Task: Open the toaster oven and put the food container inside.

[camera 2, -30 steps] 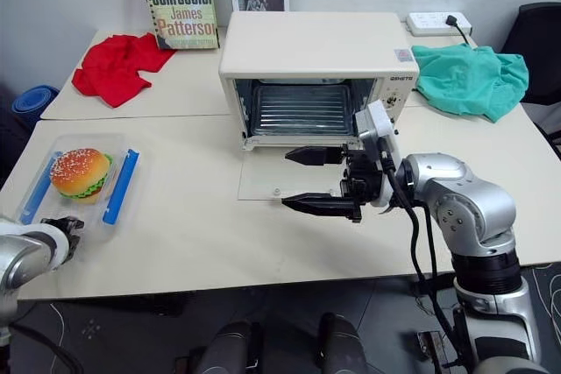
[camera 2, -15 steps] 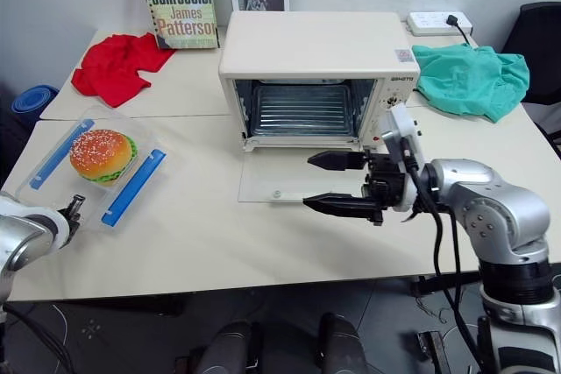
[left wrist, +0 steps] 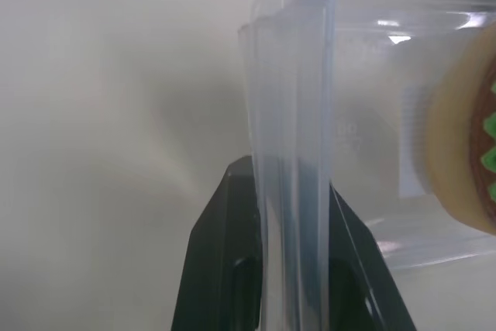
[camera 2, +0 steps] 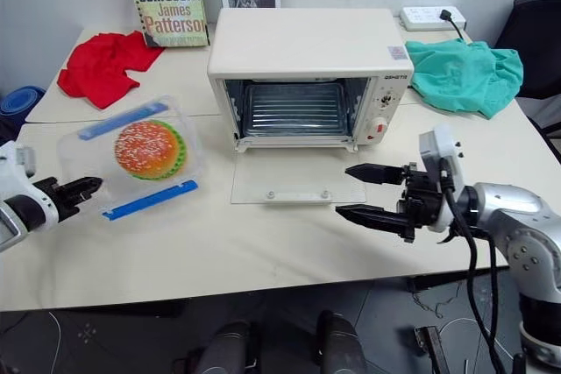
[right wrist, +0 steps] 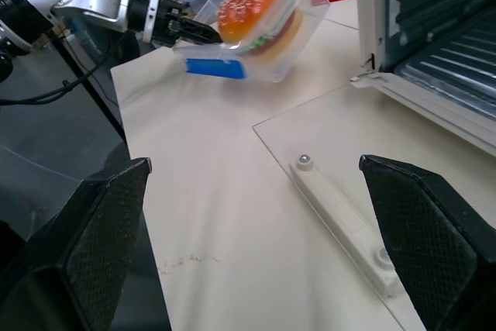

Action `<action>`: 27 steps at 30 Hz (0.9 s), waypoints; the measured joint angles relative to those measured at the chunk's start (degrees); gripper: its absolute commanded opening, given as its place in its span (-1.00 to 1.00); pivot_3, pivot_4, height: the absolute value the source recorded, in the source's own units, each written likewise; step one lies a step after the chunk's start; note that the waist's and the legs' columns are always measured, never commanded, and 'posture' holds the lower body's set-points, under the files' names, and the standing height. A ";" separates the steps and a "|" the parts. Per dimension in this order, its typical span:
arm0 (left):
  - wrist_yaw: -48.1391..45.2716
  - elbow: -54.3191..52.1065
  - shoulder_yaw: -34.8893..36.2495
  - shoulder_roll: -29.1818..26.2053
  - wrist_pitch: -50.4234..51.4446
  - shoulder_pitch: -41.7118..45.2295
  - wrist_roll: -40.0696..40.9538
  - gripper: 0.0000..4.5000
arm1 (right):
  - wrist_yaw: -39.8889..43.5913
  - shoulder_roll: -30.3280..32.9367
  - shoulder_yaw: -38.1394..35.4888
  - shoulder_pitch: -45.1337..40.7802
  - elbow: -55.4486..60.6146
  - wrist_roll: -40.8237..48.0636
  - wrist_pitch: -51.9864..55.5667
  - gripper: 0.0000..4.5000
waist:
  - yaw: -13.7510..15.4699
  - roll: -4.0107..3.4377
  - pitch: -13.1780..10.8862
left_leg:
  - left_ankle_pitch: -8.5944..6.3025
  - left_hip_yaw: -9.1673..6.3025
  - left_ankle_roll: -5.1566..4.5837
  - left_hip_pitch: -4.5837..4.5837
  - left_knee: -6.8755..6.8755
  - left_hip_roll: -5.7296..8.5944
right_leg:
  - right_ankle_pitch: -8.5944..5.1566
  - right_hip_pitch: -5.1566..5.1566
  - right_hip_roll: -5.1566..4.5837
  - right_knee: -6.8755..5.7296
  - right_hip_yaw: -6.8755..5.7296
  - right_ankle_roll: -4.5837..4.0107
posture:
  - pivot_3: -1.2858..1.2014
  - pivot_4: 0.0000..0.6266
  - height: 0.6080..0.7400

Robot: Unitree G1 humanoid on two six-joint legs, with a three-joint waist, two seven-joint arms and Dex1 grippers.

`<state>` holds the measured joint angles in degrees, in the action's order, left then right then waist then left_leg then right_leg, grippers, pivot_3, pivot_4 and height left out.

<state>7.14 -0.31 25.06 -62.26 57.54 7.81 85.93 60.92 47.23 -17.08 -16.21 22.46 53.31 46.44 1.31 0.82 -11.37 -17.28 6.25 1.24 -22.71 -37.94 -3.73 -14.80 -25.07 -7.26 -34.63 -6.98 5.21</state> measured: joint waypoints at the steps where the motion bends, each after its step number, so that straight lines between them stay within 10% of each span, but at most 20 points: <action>1: -2.46 -1.19 -0.54 -0.85 1.59 1.07 0.16 -0.92 | -0.41 0.06 -0.65 0.49 0.08 0.10 0.00 1.00 | 0.02 0.01 0.00 | 0.01 0.05 0.01 -0.04 -0.01 0.01 | 0.01 -0.06 0.00 -0.02 0.05 0.01 | 0.03 -0.52 1.00; 10: -7.39 -8.53 -13.16 0.88 13.01 19.87 4.92 -0.92 | -3.19 1.38 -6.42 8.57 3.83 1.73 0.08 1.00 | 0.18 0.03 -0.01 | 0.01 0.33 -0.01 0.02 -0.09 0.04 | 0.07 -0.17 0.02 -0.16 0.44 0.12 | 0.03 -0.52 1.00; 27: 42.84 3.92 -34.89 22.25 10.54 43.92 25.43 -0.77 | -5.60 3.37 -18.93 20.97 11.49 5.38 -1.06 1.00 | 0.41 0.38 -0.20 | 0.08 0.42 -0.17 0.54 -0.36 0.16 | 0.19 0.38 0.03 -0.29 0.91 0.31 | 0.03 -0.52 1.00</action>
<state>49.99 3.61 -9.84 -40.01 68.08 51.73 111.36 55.32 50.60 -36.01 4.75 33.94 58.69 45.39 1.73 1.20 -11.57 -17.20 6.67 1.07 -22.17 -38.30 -3.57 -14.61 -24.69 -7.23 -34.91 -6.07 5.53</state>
